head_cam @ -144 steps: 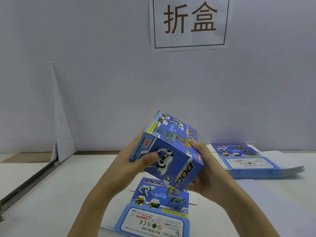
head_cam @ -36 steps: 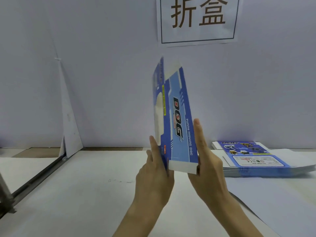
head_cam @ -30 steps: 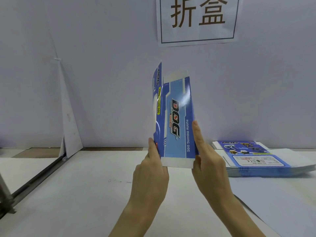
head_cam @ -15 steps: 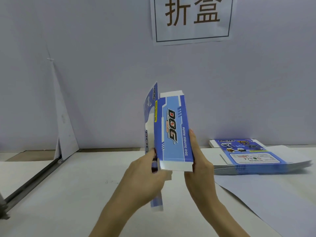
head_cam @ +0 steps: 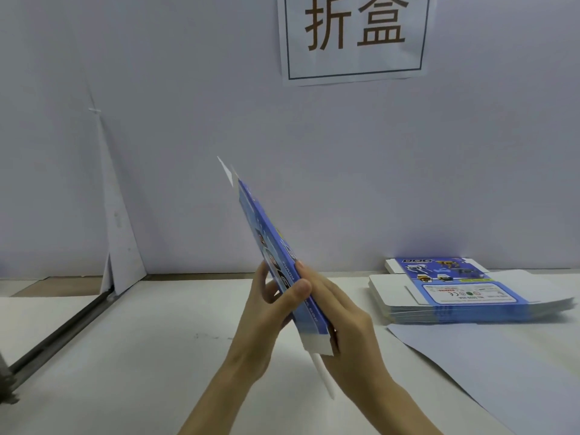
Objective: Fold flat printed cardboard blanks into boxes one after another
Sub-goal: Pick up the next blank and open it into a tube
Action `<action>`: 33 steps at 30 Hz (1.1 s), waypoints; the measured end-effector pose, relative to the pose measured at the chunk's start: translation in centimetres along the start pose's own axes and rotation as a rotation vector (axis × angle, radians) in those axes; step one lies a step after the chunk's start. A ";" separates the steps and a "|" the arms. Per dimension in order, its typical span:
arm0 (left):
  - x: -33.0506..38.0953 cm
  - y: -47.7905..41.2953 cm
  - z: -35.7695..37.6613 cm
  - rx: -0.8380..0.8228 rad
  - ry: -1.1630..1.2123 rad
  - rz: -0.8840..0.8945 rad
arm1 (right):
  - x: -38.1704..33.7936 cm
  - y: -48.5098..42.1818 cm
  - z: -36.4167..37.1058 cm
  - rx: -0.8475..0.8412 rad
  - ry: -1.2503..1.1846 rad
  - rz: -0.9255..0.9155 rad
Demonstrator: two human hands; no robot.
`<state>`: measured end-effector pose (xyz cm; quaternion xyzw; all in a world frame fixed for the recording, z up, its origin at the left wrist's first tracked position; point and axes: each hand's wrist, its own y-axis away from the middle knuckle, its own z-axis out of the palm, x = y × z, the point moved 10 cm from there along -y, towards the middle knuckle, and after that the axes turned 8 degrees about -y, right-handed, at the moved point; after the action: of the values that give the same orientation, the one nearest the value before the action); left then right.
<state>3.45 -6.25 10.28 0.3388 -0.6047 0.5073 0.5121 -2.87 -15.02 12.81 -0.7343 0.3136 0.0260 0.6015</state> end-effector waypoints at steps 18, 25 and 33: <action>2.3 2.2 3.4 -0.259 0.131 0.203 | -5.3 -0.7 -2.8 0.107 0.249 -0.268; 1.2 1.2 4.1 -0.219 -0.311 0.054 | -1.1 -1.7 -4.7 0.179 -0.072 0.049; 0.0 2.5 6.5 -0.363 -0.457 0.016 | 0.4 -1.5 -2.5 0.055 0.046 0.096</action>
<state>-0.65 -11.82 9.90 0.3423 -0.7879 0.3054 0.4108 -2.67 -17.34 14.70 -0.7019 0.3630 0.0292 0.6121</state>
